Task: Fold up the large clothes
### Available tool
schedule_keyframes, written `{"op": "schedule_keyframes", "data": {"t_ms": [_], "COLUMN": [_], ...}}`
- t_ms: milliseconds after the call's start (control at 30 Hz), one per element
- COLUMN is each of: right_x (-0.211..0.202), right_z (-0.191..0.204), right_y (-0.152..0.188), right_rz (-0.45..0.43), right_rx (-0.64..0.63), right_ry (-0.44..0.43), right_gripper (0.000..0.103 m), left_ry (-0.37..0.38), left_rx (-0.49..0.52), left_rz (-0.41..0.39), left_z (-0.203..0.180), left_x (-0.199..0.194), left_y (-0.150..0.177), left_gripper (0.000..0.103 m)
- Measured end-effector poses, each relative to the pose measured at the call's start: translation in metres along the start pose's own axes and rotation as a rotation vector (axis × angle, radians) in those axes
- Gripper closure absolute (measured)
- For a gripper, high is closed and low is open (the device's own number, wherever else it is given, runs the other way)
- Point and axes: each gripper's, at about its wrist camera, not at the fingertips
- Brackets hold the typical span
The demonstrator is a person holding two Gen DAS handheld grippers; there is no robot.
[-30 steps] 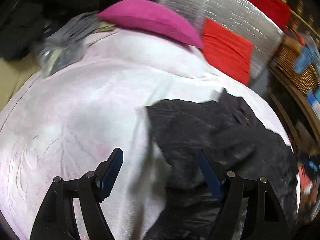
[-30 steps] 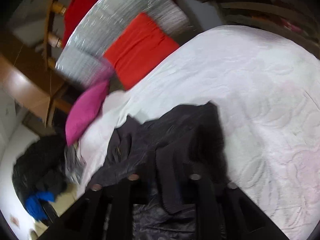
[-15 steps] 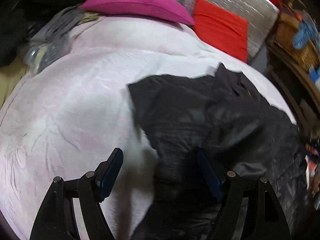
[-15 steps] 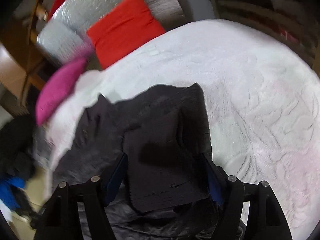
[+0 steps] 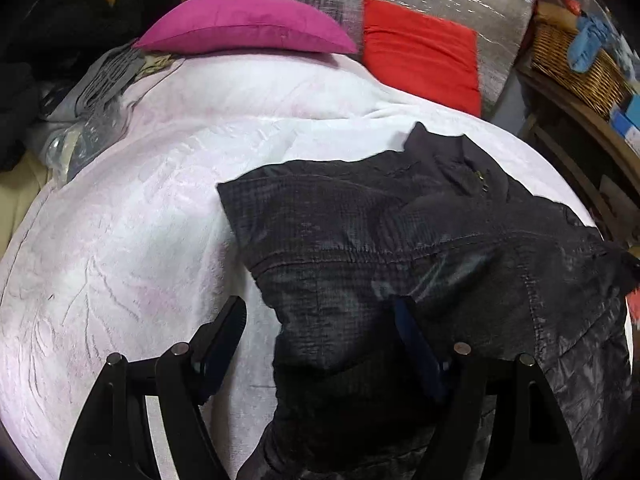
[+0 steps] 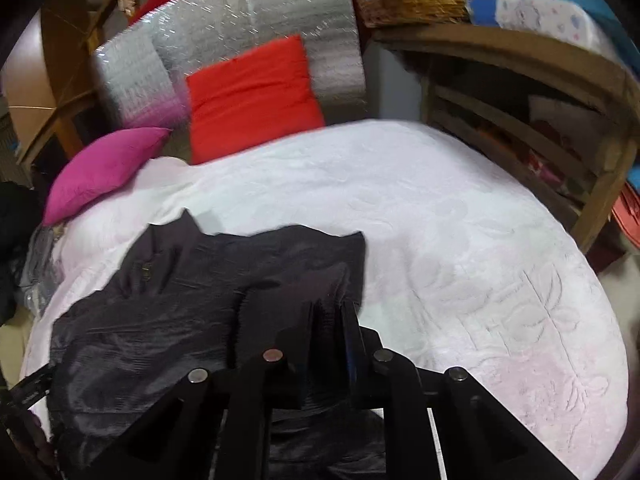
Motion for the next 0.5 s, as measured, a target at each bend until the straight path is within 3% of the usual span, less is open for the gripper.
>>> {"op": "schedule_keyframes", "data": {"t_ms": [133,367,500], "right_x": [0.036,0.045,0.04], "right_z": [-0.003,-0.005,-0.016], "right_y": [0.005,0.002,0.0], "right_rz": [0.1,0.141,0.146], "right_rx": [0.016,0.031,0.091], "right_ry": [0.043,0.074,0.023], "right_gripper": [0.089,0.089,0.089], "left_ry": [-0.003,-0.034,-0.05], "left_rx": [0.016,-0.067,-0.108], "left_rz": [0.011,-0.049,-0.066], "left_z": [-0.003,0.022,0.033], "left_x": [0.002,-0.015,-0.016], "left_y": [0.0,-0.006,-0.006], "left_gripper": [0.026,0.026,0.026]}}
Point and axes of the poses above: each gripper's, at about its wrist camera, not at the fingertips, and x roughly the way its jaws point, z to its left, y to its underside, and after that the axes turned 15 degrees about y, right-handed
